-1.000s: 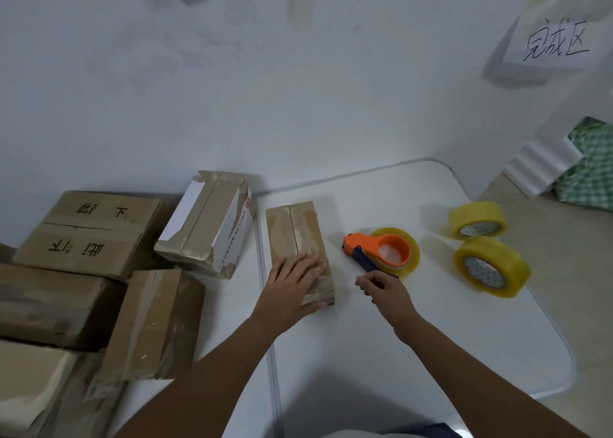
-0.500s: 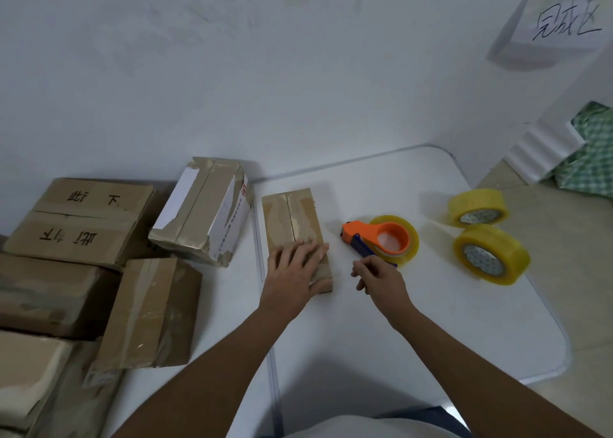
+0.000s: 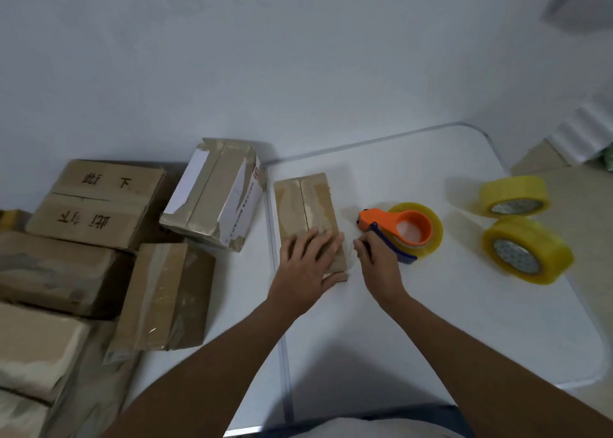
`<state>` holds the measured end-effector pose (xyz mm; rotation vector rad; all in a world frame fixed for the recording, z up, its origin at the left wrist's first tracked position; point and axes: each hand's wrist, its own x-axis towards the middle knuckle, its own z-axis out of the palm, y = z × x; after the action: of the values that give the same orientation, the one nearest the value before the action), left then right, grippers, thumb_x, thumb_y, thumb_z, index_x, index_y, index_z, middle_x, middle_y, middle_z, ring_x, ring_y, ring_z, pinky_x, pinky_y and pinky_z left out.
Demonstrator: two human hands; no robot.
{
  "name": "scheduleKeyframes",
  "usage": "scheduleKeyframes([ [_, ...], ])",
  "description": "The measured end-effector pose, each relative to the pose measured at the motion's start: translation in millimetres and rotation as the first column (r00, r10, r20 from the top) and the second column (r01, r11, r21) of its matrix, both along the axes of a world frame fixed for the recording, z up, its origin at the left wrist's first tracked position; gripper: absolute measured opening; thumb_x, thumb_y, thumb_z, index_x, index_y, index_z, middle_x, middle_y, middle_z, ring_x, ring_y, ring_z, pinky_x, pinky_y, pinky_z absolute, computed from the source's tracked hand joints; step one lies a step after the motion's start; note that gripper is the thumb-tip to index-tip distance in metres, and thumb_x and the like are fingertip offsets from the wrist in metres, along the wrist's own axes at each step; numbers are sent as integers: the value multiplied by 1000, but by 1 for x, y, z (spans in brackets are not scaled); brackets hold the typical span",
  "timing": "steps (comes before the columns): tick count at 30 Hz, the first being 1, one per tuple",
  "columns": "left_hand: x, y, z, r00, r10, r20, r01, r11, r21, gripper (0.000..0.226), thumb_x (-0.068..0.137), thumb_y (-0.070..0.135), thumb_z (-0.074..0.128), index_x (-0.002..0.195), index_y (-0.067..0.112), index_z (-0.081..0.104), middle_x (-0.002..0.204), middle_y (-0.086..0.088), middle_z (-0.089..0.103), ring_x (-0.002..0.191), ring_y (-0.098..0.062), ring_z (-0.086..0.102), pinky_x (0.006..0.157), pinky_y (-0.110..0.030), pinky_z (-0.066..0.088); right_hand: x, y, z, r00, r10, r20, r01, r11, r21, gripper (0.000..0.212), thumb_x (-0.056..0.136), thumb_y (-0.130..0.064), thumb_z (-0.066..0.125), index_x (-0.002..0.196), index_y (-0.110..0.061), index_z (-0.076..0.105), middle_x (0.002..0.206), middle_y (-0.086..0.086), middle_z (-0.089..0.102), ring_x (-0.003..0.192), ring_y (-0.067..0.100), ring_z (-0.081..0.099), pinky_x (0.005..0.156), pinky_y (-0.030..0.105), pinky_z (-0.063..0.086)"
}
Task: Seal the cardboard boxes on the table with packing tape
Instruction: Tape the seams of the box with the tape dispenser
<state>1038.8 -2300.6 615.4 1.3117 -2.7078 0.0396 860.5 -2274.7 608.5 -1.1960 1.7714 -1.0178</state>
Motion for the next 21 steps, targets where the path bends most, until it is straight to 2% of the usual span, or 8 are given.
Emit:
scheduleKeyframes([
  [6,-4,-1,-3,999,21,28,-21,999,-29,65,99,62,35,151,23,40,145,-1,49,133,-28,45,107,-51,36,21,-15,-10,997,63,-50,-61,998,30,24,102,-15,46,78,-13,47,70,1,50,65,15,47,62,37,41],
  [9,-5,0,-6,998,39,47,-38,999,-27,66,98,60,41,152,23,37,147,-3,48,134,-29,45,107,-52,36,25,-16,-14,999,54,-8,-53,995,79,23,103,-24,43,83,-13,46,77,7,54,71,22,52,66,46,46],
  [11,-5,0,-6,998,46,48,-45,999,-31,65,98,59,42,152,23,37,147,-3,48,134,-29,45,108,-52,36,26,-15,-14,998,41,45,-46,993,112,27,99,-40,41,94,-14,49,87,6,57,77,22,56,70,48,50],
  [13,-5,0,-5,998,49,44,-47,998,-37,64,98,58,45,151,22,40,146,-3,49,134,-28,46,108,-51,37,25,-18,-16,997,13,81,-25,989,143,40,96,-49,41,118,-16,49,112,6,53,93,22,58,81,46,52],
  [15,-5,-1,-3,998,50,41,-48,998,-32,64,98,59,45,150,23,41,145,-2,49,134,-27,46,108,-50,36,21,-25,-22,998,30,58,-40,985,171,43,101,-38,45,137,-15,40,136,9,39,114,25,53,98,45,46],
  [16,-5,-1,-3,998,51,40,-50,998,-26,64,98,59,45,150,23,41,146,-2,49,134,-27,46,108,-49,36,18,-28,-27,996,79,46,-86,978,192,44,102,-33,45,141,-13,38,142,10,37,120,26,51,103,45,44],
  [18,-4,-1,-3,998,53,28,-53,999,-8,63,98,59,43,151,24,40,146,-1,48,134,-26,45,109,-49,35,14,-25,-29,987,137,88,-155,960,235,40,104,-25,42,143,-14,41,141,8,46,125,25,51,104,44,44],
  [21,-4,-1,-4,998,58,18,-58,998,5,64,99,60,37,152,25,37,146,0,47,135,-26,44,109,-48,35,12,-1,-16,967,-45,249,-20,968,250,37,106,-25,37,140,-21,49,136,-3,56,121,15,56,105,38,46],
])
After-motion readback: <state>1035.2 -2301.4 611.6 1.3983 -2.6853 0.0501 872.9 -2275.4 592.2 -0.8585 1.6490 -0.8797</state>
